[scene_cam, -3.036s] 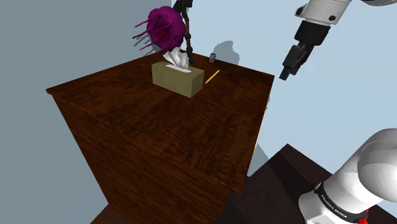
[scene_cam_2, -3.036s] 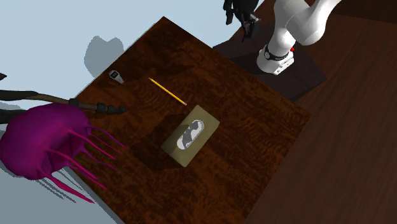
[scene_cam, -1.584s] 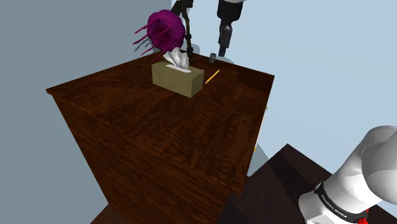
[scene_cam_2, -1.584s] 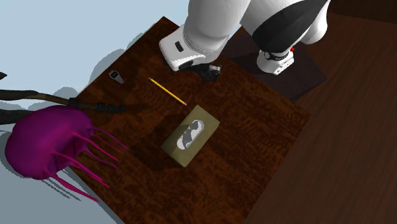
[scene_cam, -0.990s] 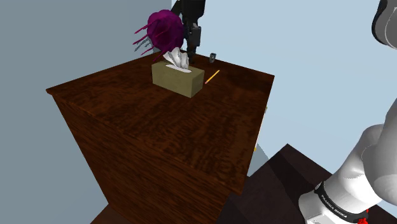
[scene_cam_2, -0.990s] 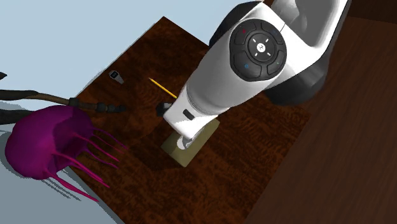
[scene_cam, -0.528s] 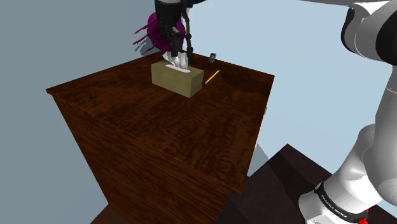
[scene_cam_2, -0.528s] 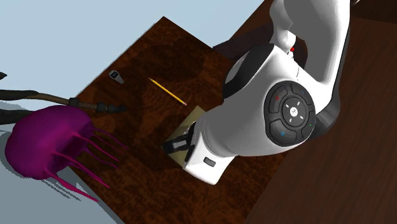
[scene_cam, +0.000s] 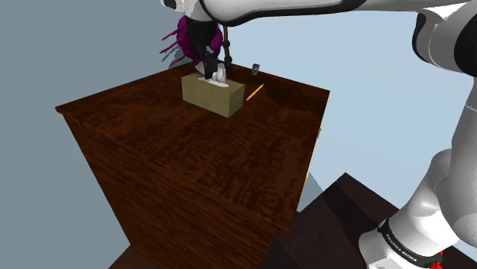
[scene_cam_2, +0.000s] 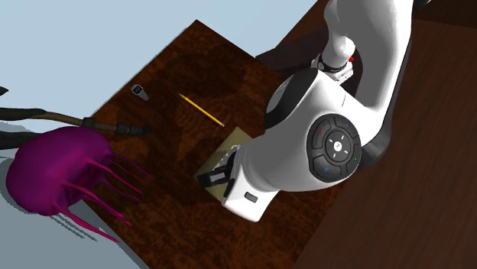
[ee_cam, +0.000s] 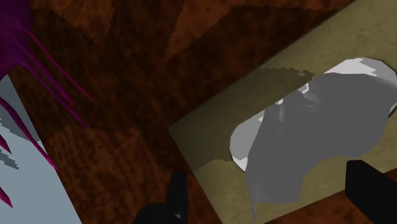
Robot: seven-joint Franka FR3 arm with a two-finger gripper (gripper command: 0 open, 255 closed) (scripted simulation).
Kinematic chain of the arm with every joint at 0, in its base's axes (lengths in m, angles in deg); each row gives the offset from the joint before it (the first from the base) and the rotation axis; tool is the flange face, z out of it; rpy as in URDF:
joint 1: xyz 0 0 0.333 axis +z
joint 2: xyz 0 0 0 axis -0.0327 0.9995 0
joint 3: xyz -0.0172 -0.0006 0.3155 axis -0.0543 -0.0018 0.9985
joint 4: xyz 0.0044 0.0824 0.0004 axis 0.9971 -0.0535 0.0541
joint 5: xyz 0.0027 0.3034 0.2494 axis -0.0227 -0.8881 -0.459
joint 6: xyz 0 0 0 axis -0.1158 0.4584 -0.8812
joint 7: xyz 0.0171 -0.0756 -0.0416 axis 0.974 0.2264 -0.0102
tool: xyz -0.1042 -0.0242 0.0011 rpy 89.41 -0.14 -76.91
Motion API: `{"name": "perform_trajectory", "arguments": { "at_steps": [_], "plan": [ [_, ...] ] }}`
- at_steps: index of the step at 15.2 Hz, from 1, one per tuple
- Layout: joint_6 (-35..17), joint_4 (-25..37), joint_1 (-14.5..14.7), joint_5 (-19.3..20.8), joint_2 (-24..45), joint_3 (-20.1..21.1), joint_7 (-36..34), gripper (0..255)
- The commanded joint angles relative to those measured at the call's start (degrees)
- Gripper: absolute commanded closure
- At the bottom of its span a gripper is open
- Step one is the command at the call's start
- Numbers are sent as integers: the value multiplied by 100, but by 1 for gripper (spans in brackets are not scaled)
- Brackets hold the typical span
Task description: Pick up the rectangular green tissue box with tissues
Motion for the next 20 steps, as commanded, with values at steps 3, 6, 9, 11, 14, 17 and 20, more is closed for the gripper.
{"name": "perform_trajectory", "arguments": {
  "at_steps": [3, 6, 9, 11, 14, 17, 20],
  "plan": [
    [-18, -25, -4, -1, -9, 0, -4, 255],
    [-20, -40, -3, -1, -20, 1, -9, 255],
    [-11, -19, 1, 1, -8, 1, -8, 255],
    [59, 72, 6, -4, 8, 3, 20, 255],
    [297, 374, 37, -12, 60, 8, 103, 255],
    [547, 707, 75, -11, 131, 11, 187, 255],
    [812, 1080, 121, -2, 226, 11, 275, 255]
  ]
}}
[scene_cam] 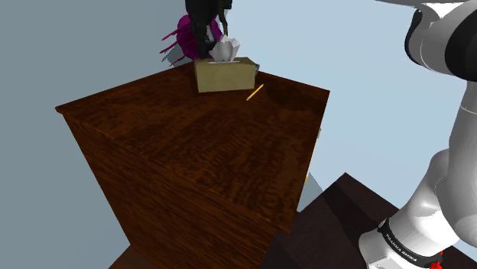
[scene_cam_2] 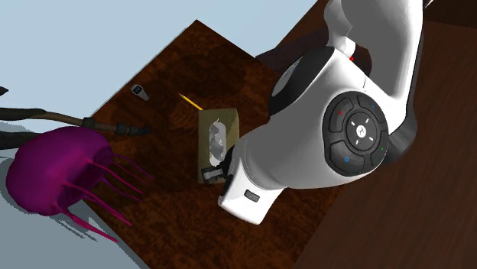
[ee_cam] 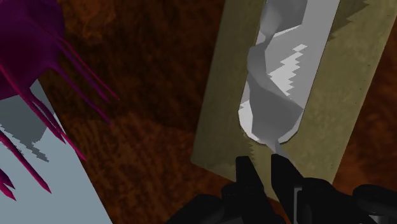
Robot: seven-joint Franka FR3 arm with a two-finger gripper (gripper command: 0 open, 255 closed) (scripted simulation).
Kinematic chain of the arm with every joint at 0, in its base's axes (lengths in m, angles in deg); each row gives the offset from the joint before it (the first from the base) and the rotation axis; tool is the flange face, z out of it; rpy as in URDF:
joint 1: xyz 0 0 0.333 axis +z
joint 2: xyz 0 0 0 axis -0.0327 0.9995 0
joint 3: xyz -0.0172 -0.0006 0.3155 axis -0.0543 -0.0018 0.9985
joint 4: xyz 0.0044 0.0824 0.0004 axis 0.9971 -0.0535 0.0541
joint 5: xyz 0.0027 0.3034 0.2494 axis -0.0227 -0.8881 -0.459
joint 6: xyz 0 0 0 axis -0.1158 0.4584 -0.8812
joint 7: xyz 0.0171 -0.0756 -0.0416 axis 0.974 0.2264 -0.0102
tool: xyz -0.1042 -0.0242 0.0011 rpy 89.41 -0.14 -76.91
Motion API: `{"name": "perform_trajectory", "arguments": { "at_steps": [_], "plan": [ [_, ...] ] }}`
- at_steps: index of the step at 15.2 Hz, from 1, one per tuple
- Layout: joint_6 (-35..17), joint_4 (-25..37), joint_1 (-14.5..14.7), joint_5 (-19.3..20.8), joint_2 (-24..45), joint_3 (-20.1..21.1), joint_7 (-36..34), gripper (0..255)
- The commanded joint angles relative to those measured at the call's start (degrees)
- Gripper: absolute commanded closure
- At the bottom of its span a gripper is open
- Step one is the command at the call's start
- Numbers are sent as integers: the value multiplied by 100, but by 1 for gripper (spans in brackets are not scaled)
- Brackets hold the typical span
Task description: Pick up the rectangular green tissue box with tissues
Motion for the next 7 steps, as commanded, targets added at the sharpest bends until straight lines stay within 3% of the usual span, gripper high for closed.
{"name": "perform_trajectory", "arguments": {
  "at_steps": [1, 7],
  "plan": [
    [195, 266, 46, 13, 70, 4, 47, 255],
    [606, 899, 137, 50, 271, -4, 182, 255]
  ]
}}
